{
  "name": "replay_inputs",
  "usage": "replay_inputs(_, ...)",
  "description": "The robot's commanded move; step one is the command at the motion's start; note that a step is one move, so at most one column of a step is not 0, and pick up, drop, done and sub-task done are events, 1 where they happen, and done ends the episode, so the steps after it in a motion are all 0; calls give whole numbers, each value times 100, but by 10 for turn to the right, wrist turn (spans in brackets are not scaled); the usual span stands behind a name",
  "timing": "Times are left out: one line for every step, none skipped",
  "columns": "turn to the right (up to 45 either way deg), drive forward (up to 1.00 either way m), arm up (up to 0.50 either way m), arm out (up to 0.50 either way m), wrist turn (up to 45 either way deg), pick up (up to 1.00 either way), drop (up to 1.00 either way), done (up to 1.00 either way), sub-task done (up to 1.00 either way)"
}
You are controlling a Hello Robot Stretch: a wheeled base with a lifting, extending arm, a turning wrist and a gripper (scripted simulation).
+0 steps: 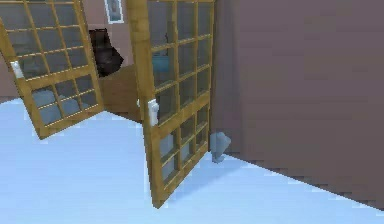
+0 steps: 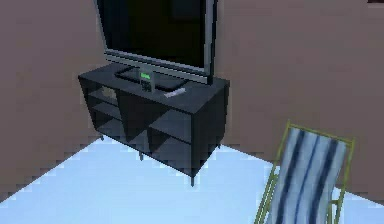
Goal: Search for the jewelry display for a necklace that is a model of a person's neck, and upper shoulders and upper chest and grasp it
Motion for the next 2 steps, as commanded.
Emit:
replay_inputs(90, 0, 0, 0, 0, 0, 0, 0, 0)
replay_inputs(0, 85, 0, 0, 0, 0, 0, 0, 0)
